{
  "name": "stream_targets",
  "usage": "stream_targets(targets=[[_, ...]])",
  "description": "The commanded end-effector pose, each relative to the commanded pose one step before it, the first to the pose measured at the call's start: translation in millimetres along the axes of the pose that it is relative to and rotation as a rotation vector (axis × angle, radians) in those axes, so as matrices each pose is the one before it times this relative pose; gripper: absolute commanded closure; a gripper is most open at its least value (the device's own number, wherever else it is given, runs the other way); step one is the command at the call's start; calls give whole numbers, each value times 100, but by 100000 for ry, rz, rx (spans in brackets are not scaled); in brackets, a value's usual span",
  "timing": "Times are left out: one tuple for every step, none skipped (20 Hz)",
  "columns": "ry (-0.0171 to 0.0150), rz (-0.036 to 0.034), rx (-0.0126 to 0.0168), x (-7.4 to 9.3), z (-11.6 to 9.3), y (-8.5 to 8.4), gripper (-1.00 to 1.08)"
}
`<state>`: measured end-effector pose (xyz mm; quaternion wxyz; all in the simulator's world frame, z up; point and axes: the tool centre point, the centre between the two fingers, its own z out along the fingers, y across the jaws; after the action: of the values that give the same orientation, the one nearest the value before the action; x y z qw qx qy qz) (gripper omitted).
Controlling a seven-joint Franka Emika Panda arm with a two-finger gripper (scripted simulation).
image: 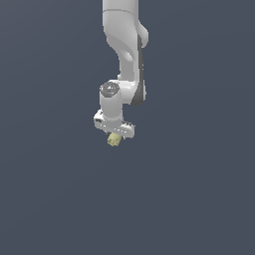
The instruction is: Pick up the object and move it to a goal position.
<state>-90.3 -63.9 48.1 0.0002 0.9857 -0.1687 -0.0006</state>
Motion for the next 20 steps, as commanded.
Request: stream_targets(targets=[[108,39,33,40,628,-19,-92],[0,0,0,9,127,-8,-92],[0,0,0,7,75,-5,-92],[0,0,0,2,25,-2,-92],[0,0,0,0,0,0,108],[0,0,0,0,0,0,108],[0,0,0,0,0,0,108],[0,0,0,0,0,0,108],[0,0,0,0,0,0,108],[0,0,0,0,0,0,108],[0,0,0,0,0,0,108],[0,0,0,0,0,0,108],[0,0,0,0,0,0,108],[0,0,0,0,0,0,108],[106,-6,55,32,-81,-5,108],[0,0,0,-11,-21,-17,108],[0,0,0,-33,-62,-51,108],[0,0,0,-54,-103,-84,108],[0,0,0,-76,-144,-118,108],[0,0,0,-98,-186,-152,108]])
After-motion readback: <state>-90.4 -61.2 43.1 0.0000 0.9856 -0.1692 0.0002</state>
